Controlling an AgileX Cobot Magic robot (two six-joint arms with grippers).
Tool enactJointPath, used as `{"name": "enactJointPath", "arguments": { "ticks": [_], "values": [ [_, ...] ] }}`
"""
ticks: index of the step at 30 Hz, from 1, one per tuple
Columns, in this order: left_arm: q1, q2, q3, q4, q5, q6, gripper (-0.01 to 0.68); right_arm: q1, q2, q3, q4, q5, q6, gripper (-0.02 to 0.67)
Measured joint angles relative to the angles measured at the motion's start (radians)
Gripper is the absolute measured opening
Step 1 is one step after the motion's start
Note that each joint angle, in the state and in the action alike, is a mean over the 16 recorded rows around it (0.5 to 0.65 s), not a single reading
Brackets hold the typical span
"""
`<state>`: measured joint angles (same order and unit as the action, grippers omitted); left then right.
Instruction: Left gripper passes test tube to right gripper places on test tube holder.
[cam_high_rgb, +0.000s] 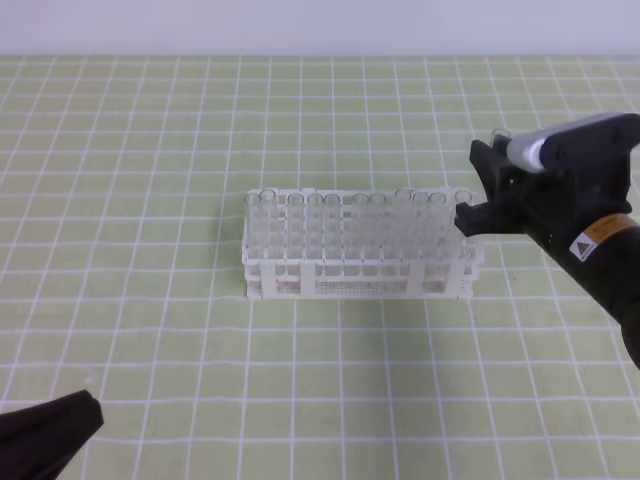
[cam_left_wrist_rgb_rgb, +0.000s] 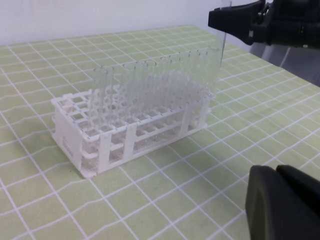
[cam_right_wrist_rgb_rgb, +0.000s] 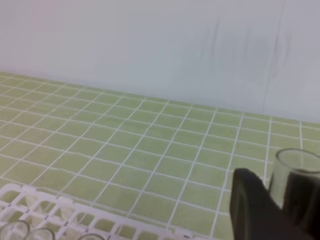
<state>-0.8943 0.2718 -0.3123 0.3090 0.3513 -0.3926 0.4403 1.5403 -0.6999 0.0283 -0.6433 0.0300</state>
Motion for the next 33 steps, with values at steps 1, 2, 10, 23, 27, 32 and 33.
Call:
{"name": "enactJointPath", "arguments": {
  "ticks": [1,2,10,23,27,32,33],
  "values": [
    [0.0,-0.001,0.0,0.001,0.001,0.0,-0.002,0.0,0.0,0.005,0.0,-0.009,0.0,0.099],
    [0.0,-0.001,0.0,0.001,0.001,0.0,-0.002,0.0,0.0,0.009,0.0,-0.018,0.0,0.099],
    [0.0,0.0,0.0,0.007,0.001,0.0,-0.002,-0.001,0.0,0.022,-0.001,-0.062,-0.002,0.099],
    [0.0,0.0,0.0,0.007,0.004,0.0,-0.002,-0.001,0.022,0.022,-0.004,-0.072,-0.003,0.099],
    [0.0,-0.001,0.0,0.006,0.004,0.0,-0.002,-0.001,0.033,0.022,-0.005,-0.072,-0.003,0.098],
    [0.0,0.0,0.0,0.007,0.001,0.0,-0.002,-0.001,0.042,0.022,-0.006,-0.073,-0.003,0.098],
    [0.0,0.0,0.0,0.007,0.001,0.0,-0.002,-0.002,0.043,0.022,-0.007,-0.073,-0.003,0.098]
  ]
}}
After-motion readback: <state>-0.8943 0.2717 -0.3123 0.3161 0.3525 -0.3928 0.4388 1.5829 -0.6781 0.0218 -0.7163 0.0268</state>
